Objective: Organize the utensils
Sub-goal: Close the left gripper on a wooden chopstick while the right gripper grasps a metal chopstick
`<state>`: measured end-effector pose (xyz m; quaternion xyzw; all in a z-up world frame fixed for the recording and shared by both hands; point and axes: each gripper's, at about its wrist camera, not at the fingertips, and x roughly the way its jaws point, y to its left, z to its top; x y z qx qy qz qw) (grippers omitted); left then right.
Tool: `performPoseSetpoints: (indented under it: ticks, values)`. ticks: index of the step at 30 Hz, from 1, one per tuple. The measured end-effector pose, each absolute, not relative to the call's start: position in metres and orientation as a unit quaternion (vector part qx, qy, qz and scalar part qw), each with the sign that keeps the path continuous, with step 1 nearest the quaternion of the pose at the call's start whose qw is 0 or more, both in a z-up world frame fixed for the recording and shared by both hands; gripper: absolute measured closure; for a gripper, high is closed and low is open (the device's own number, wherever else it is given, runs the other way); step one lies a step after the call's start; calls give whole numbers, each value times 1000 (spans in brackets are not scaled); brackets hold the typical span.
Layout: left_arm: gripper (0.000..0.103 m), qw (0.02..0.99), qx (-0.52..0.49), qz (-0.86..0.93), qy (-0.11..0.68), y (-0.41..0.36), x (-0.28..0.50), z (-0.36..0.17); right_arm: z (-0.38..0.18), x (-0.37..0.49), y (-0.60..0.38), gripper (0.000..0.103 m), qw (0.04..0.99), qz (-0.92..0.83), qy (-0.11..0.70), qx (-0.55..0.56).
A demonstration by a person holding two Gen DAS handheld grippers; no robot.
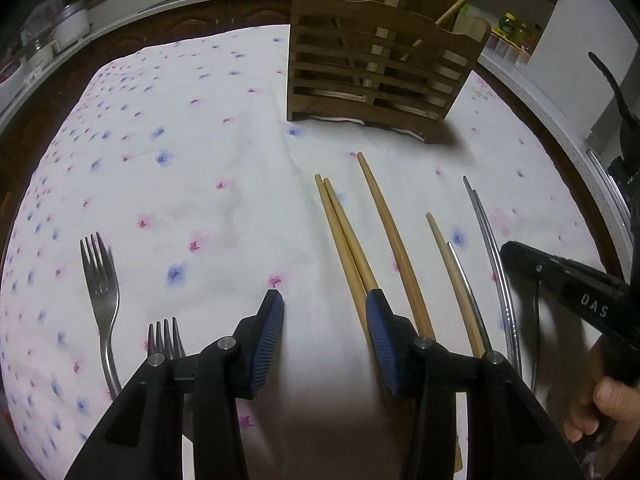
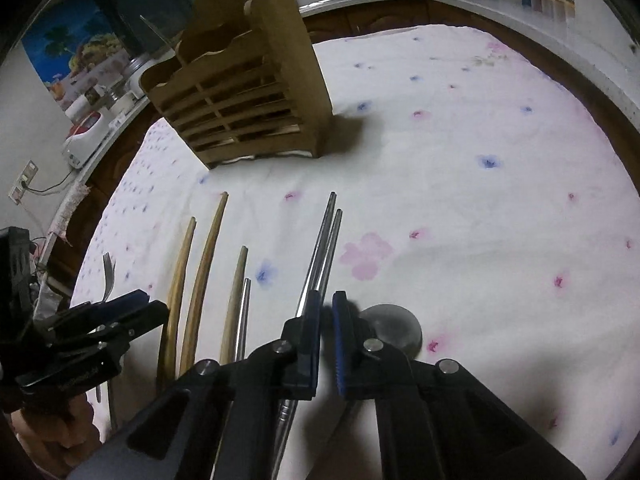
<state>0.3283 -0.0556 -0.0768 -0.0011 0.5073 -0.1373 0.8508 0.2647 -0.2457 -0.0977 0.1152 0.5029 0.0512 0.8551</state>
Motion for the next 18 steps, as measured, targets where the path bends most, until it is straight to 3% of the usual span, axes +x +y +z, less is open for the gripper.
performPoseSetpoints:
  ticks: [14, 18]
  values:
    - [56, 838, 22, -139, 528, -66, 344, -74, -96, 273, -242, 96, 856, 46, 507, 94]
    - [55, 838, 75, -129, 524, -84, 346, -77, -95, 277, -238, 95, 855, 46, 509, 82]
